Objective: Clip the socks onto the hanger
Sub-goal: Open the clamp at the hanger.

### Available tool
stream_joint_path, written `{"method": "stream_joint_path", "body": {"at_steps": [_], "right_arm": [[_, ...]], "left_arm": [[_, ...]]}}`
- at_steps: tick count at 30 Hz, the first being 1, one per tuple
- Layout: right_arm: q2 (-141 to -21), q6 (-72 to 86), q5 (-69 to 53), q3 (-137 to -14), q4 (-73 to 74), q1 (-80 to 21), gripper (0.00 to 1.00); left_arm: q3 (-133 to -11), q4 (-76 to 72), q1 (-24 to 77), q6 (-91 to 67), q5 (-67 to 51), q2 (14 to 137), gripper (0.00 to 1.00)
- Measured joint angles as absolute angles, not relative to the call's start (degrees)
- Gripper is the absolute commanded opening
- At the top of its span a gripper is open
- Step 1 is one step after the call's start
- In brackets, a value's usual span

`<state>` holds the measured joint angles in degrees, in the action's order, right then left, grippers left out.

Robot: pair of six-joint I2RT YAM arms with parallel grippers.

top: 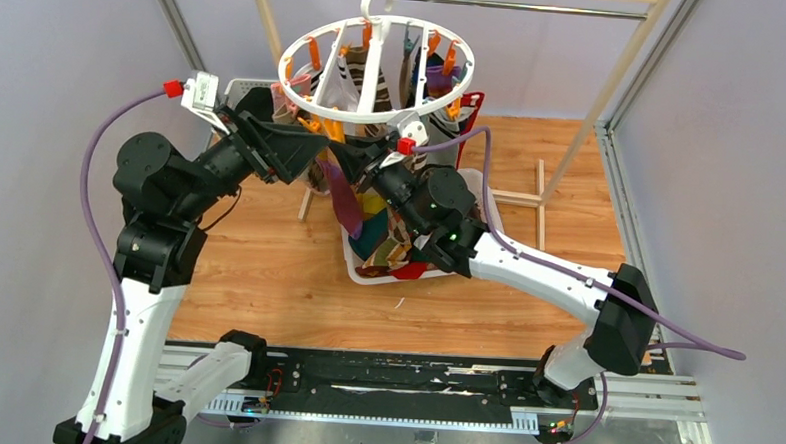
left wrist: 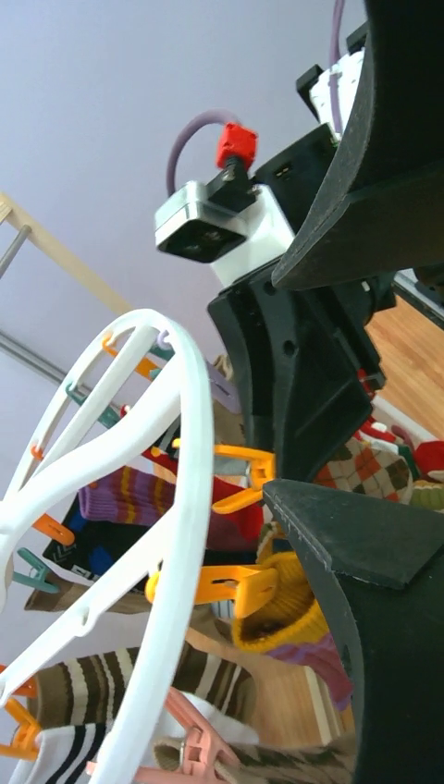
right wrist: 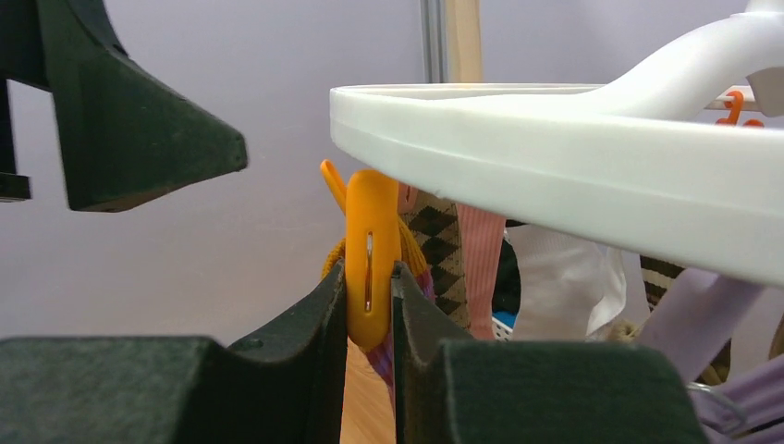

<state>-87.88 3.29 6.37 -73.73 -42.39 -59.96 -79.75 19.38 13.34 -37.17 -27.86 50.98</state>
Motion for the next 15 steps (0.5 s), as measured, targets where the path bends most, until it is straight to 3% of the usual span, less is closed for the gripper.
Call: {"method": "stream_joint_path", "body": {"at_steps": [15], "right_arm": [[-88.5, 1.7, 8.2, -75.4, -42.6, -61.5, 0.00]], "left_arm": [[-80.3, 17.8, 13.3, -38.8, -27.9, 57.5, 0.59]]}}
